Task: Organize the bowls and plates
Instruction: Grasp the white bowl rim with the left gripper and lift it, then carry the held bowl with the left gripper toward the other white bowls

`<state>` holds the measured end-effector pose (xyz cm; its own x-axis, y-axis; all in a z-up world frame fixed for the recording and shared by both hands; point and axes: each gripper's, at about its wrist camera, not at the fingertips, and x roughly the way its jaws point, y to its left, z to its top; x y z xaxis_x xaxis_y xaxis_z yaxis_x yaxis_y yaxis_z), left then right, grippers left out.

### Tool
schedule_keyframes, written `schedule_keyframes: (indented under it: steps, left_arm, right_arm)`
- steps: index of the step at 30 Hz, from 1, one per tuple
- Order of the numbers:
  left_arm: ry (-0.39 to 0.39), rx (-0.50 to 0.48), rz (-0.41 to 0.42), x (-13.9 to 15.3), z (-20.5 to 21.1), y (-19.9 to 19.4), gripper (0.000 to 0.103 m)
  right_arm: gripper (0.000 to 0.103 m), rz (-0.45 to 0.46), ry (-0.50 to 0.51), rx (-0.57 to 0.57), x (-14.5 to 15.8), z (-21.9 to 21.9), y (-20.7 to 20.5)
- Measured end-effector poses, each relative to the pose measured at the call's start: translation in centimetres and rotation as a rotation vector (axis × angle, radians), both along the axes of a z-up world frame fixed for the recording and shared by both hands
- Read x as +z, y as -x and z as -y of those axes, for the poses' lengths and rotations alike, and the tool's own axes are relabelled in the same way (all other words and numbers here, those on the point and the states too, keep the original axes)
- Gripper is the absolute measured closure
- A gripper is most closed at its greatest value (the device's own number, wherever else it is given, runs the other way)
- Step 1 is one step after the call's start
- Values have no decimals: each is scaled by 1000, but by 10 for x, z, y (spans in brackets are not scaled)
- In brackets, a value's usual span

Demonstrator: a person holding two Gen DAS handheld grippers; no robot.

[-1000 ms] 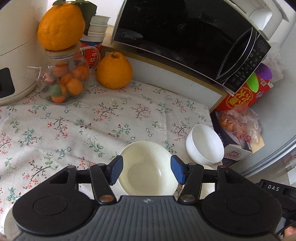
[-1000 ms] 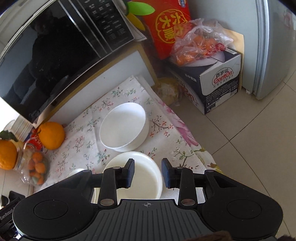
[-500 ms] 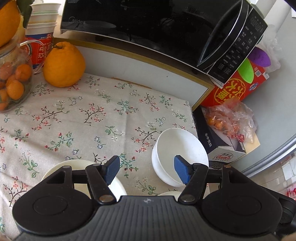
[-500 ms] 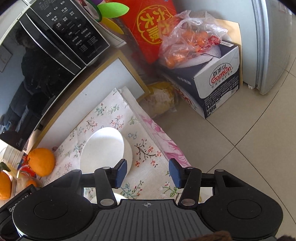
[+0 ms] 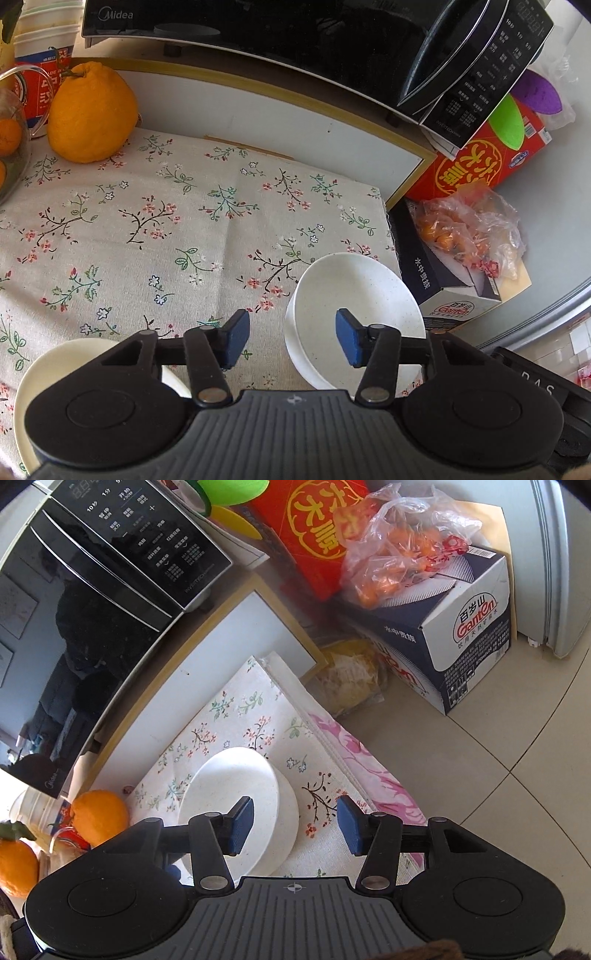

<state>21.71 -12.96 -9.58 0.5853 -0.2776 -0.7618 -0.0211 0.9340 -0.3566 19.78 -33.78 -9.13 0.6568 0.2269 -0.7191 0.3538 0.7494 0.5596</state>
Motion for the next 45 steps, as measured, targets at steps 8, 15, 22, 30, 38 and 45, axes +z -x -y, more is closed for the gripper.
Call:
schedule_keyframes:
  steps: [8, 15, 22, 30, 38, 45]
  left_arm:
    - [-2, -31, 4, -5, 6, -1, 94]
    - [-5, -47, 86, 26, 2, 16, 97]
    - [-11, -29, 153, 49, -3, 41, 97]
    - [46, 7, 132, 58, -21, 69, 97]
    - [-10, -29, 201, 81, -31, 107, 96]
    - [-14, -28, 225, 93, -43, 122, 96]
  right_arm:
    - [90, -21, 114, 59, -1, -24, -9]
    - [93, 103, 148, 62, 37, -26, 8]
    - [94, 150, 150, 78, 59, -33, 23]
    - [93, 192, 213, 142, 84, -49, 54]
    - [93, 226, 243, 206, 100, -67, 87]
    - [93, 237, 210, 247, 112, -74, 105]
